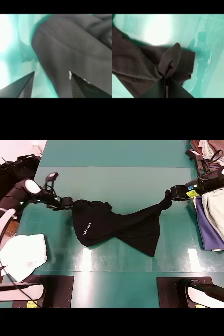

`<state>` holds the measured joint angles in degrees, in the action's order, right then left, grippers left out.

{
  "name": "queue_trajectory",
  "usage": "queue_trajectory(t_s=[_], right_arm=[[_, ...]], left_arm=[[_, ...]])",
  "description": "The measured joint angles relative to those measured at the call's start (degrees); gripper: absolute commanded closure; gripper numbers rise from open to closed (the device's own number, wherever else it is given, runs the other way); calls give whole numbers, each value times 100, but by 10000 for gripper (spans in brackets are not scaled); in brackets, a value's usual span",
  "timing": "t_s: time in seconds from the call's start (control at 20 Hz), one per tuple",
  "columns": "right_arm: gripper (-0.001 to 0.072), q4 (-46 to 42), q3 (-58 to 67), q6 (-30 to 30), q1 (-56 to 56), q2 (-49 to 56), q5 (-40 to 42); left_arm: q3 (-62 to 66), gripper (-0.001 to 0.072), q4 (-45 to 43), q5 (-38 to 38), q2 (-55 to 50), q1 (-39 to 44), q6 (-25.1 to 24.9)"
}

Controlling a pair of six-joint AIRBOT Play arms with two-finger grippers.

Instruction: Fold the shirts.

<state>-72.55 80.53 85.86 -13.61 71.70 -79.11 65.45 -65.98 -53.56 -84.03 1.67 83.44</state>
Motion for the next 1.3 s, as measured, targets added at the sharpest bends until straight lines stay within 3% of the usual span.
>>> queue_trajectory(t_s=[0.1,0.15,0.25,0.3,0.6,1.05,1.3], right_arm=[[699,0,0,15,0,-2,2],[698,0,0,17,0,0,4],[699,0,0,20,0,-2,4],[699,0,0,22,0,-2,4],[699,-142,402,26,0,-17,-24],[699,-737,3434,-31,2,-149,-501],[700,-953,3320,-39,0,-1217,-127]], left_arm=[[2,180,299,245,-321,-26,-48],[15,219,435,385,-417,-33,-70],[68,586,601,560,-546,-44,-103],[129,680,647,581,-584,-46,-107],[1060,682,426,404,-179,-52,-127],[3053,682,-1064,297,2833,-55,-122],[3580,683,-1276,282,4148,-55,-101]])
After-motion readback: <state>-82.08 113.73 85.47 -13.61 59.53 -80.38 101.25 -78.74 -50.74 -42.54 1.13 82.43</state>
